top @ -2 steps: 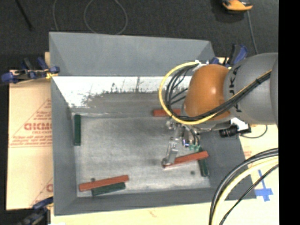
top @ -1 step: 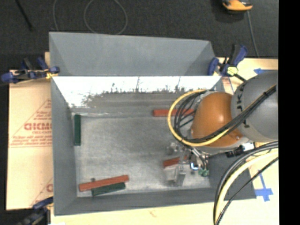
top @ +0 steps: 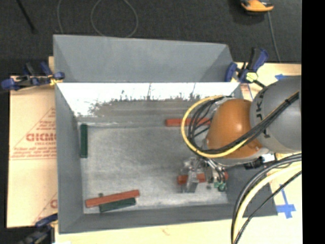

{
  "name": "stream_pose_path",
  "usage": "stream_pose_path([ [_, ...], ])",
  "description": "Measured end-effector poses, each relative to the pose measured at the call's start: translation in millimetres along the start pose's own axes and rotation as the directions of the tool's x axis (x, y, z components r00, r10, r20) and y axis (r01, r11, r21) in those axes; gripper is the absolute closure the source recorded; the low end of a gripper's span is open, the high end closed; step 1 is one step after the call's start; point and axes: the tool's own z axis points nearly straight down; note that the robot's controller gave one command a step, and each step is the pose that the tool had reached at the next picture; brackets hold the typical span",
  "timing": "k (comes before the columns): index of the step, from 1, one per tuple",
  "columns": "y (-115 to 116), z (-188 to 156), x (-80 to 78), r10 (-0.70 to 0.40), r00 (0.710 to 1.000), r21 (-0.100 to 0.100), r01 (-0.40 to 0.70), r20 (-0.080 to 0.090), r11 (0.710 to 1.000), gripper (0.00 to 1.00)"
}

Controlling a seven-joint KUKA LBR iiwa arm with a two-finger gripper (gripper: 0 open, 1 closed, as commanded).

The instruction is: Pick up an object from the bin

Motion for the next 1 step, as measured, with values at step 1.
stream_pose_path([
  [1,-37.0,-127.9,15.7,-0.038,0.999,0.002,0.038,0.007,0.999,1.00],
])
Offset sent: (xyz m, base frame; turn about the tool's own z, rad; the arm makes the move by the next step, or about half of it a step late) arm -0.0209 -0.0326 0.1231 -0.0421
